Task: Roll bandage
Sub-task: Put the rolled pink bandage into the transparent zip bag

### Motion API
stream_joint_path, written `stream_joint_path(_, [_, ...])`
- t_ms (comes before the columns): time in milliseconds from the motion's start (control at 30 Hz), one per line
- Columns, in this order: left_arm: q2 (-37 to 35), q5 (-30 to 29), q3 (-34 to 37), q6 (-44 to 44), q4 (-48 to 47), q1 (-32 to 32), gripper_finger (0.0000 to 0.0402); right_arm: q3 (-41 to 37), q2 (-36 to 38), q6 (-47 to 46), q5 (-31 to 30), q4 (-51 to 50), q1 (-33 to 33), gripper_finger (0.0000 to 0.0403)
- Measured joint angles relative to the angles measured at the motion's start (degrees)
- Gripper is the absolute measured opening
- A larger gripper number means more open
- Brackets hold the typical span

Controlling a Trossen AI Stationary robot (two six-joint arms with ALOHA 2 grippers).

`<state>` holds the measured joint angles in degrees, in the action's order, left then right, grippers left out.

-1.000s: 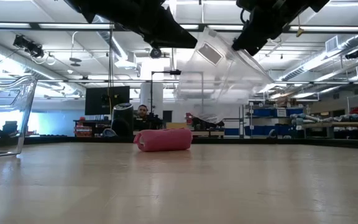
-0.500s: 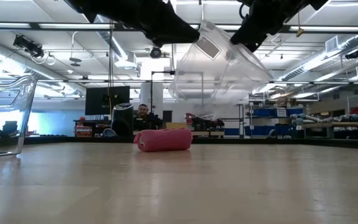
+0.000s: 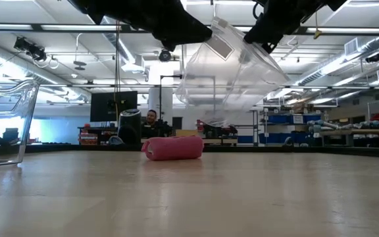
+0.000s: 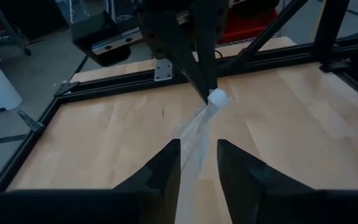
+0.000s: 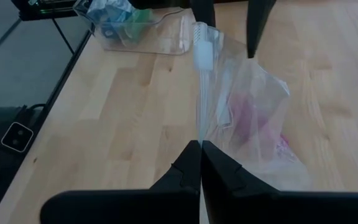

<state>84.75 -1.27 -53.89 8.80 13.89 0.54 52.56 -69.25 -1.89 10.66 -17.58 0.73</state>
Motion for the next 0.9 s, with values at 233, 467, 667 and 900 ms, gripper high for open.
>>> stream_joint_path(233, [0.0, 0.6, 0.0, -0.9, 1.4, 0.0, 0.0086, 0.0, 0.0, -0.1, 0.0, 0.0, 0.0, 0.0001])
stream_joint_path(467, [0.0, 2.4, 0.0, -1.7, 2.1, 0.0, 0.0076, 0.0, 0.0, -1.0, 0.1, 0.0, 0.0, 0.0001])
stream_joint_path(667, [2.4, 3.6, 0.0, -1.6, 4.2, 0.0, 0.0075, 0.0, 0.0, -1.6, 0.1, 0.1, 0.0, 0.0001])
stream_joint_path(900, [5.4, 4.4, 0.0, -1.4, 6.7, 0.0, 0.0058, 0.0, 0.0, -2.2, 0.4, 0.4, 0.0, 0.0001])
